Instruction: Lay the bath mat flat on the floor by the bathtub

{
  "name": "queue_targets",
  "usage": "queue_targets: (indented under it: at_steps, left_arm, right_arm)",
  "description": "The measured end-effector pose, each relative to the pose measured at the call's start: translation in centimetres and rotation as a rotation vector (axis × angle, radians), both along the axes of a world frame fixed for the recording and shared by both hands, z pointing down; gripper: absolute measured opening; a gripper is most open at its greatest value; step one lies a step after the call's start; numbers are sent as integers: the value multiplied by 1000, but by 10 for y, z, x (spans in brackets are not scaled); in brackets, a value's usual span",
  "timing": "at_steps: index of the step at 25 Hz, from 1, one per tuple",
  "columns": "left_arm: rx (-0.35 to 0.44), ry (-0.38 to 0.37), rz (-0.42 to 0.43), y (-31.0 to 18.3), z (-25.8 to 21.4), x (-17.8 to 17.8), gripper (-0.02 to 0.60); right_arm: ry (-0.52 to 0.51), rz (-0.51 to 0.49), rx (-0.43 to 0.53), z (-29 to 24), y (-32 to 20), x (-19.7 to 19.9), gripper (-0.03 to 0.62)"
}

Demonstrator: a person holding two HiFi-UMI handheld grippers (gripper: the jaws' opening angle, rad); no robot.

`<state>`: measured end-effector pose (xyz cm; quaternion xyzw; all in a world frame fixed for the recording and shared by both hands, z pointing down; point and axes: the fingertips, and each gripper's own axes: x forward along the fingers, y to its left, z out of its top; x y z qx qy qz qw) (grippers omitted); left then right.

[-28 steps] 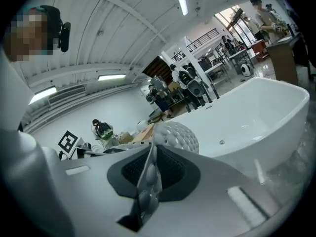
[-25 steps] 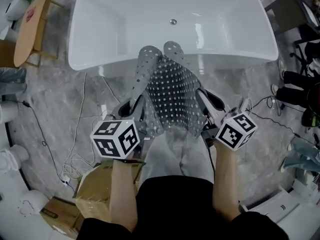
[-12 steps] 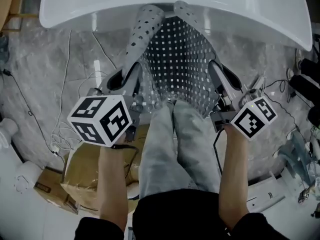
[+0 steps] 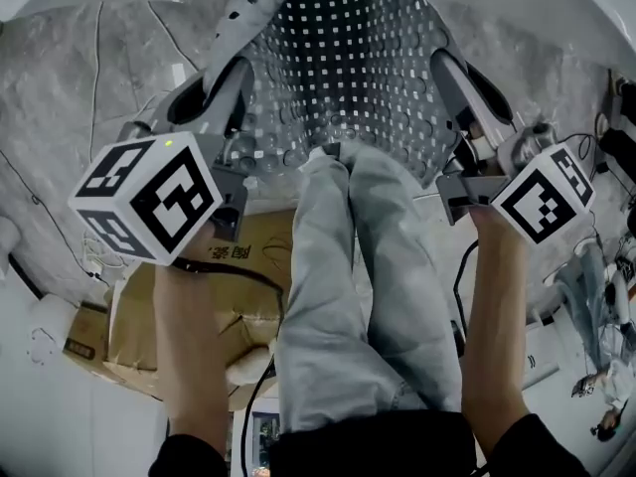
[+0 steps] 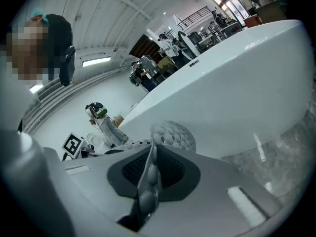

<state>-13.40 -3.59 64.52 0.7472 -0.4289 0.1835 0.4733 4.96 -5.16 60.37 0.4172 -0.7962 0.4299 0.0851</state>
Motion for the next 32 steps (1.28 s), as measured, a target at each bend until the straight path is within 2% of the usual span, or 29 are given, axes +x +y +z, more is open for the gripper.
queue_targets:
  at_steps: [10, 17, 26, 29, 32]
  left_arm:
    - [1, -31, 14, 4, 20, 0, 31]
    - [56, -36, 31, 10, 20, -2, 31]
    - [48, -57, 31, 0, 21, -10, 29]
    - [16, -73, 33, -11, 7, 1, 29]
    - [-75, -105, 33, -10, -13, 11, 29]
  right_arm:
    - [-9, -15, -8, 18, 8, 10, 24]
    - [30, -28, 34, 19, 14, 14, 25]
    - [95, -39, 26, 12, 6, 12, 25]
    - [94, -31, -13, 1, -5, 25, 25]
    - [77, -18, -104, -12, -5, 41, 24]
